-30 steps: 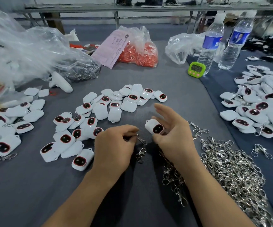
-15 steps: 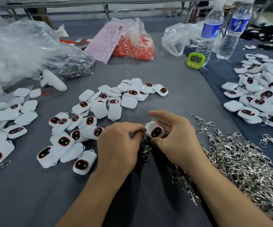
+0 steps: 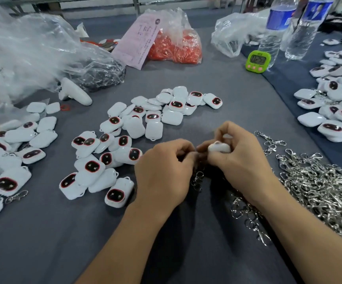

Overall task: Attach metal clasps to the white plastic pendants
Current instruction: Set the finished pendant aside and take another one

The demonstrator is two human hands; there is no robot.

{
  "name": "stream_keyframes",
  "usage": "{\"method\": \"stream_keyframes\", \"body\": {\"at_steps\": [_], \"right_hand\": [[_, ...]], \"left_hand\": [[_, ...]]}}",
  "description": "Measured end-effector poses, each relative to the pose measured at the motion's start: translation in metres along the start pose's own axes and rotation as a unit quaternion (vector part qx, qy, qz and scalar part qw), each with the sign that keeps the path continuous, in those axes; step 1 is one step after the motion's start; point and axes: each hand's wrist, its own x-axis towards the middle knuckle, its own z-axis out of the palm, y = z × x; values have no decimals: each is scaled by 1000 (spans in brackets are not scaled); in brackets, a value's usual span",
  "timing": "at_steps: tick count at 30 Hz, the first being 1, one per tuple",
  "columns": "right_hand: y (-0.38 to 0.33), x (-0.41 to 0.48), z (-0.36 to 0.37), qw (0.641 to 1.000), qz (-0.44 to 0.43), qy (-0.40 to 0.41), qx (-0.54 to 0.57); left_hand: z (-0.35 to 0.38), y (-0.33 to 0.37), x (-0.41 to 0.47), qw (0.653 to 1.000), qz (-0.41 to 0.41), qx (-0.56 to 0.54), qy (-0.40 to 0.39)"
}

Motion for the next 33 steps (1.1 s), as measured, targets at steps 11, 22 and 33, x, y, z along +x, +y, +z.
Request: {"method": "stream_keyframes", "body": {"at_steps": [11,22,33], "right_hand": [[2,4,-2,998,50,-29,-13],[3,10,-8,998,45,-19,33],[5,15,-13,995,0,-49,-84]], "left_hand": [[2,2,-1,995,47,-85,27],[2,-2,5,967,-24,-246,-57],[3,2,1,988,4,-156,-19]]}}
